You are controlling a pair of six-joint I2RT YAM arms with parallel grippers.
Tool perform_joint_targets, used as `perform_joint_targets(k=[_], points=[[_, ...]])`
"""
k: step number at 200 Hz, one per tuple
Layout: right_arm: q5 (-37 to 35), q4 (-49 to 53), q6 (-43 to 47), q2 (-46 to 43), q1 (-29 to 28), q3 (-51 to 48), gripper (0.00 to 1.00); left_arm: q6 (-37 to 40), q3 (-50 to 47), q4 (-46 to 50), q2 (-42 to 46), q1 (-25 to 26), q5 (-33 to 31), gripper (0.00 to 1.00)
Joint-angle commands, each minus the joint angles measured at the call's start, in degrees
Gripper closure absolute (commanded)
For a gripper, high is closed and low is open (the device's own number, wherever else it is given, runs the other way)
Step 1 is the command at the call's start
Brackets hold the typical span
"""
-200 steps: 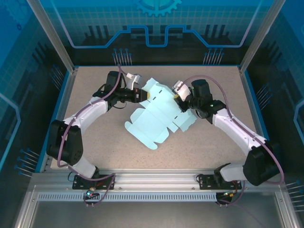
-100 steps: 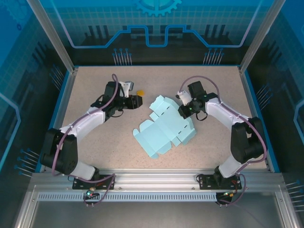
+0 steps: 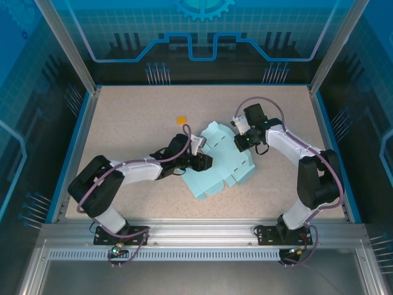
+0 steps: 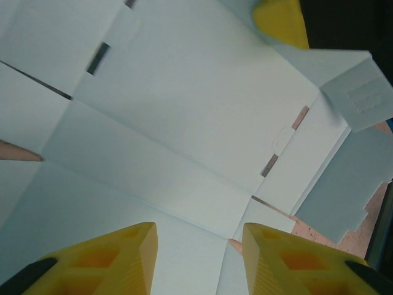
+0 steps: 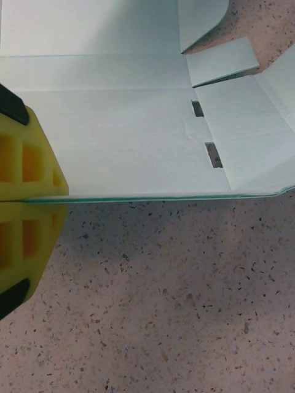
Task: Fold the paper box
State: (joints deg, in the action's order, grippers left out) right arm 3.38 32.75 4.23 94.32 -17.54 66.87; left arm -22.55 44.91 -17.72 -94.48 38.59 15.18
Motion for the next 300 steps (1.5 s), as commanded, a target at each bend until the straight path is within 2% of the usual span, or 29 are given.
perform_joint_targets(k=[1, 41, 147, 222, 300], points=[[-0.5, 1.3, -0.9, 1.1, 0.8, 1.3, 1.00, 0.7, 2.7, -6.3, -4.4, 1.7, -1.2, 0.59], [-1.0, 0.9, -0.8, 1.0, 1.0, 0.9, 1.00, 1.1, 6.1, -7.2, -11.6, 2.6, -1.4, 0.65], [2.6, -0.6, -2.3, -2.1, 0.7, -0.9, 0.99, 0.2, 6.6, -13.1, -20.8, 3.1, -2.7, 0.73], [6.0, -4.5, -5.9, -6.5, -3.8, -5.0, 0.99, -0.1, 6.9, -15.1, -23.9, 3.2, -3.3, 0.75], [1.2, -6.7, -8.9, -7.4, -9.7, -6.8, 0.99, -1.1, 5.4, -17.6, -23.5, 3.2, -3.2, 0.76]])
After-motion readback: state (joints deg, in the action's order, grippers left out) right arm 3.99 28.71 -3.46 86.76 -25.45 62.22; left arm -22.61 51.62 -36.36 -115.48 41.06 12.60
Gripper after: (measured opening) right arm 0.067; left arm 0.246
